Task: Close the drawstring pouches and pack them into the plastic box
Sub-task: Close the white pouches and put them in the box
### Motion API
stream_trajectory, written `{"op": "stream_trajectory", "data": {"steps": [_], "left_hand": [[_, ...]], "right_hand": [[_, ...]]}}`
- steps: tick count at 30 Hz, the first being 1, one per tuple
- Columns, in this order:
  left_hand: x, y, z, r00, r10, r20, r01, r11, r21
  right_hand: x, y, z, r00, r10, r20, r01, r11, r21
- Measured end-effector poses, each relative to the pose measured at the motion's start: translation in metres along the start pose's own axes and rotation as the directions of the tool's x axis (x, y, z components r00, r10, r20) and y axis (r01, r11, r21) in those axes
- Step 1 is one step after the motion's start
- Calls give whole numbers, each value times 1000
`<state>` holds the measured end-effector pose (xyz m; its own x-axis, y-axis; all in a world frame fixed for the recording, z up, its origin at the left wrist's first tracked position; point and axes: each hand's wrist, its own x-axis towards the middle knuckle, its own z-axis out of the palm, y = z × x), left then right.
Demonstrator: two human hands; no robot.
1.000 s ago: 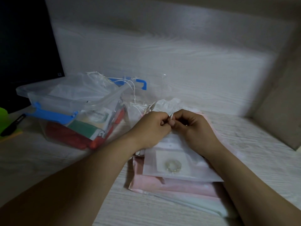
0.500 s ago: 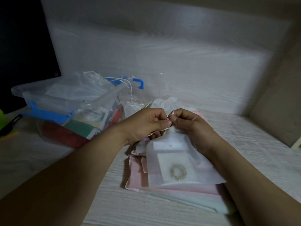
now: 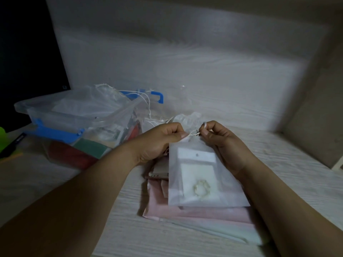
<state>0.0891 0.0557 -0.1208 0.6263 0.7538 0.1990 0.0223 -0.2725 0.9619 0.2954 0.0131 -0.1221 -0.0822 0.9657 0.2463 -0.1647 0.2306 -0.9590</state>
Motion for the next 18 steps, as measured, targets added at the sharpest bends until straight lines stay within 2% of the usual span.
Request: {"op": "stream_trajectory", "data": {"steps": [5, 14, 16, 18], "left_hand": [[1, -3, -1, 998, -59, -29, 63, 987, 151], [2, 0, -2, 989, -60, -134, 86, 977, 198], [2, -4, 0, 982, -51, -183, 93, 970, 226], [4, -9, 2, 971, -49, -234, 97, 975, 201]], "right_hand": [[2, 1, -5, 999, -36, -35, 28, 981, -192], [0, -2, -10, 988, -46, -145, -7, 940, -340], [-2, -6, -10, 991, 0, -134, -53, 917, -396], [-6, -9, -8, 984, 149, -97, -172, 938, -302]]}}
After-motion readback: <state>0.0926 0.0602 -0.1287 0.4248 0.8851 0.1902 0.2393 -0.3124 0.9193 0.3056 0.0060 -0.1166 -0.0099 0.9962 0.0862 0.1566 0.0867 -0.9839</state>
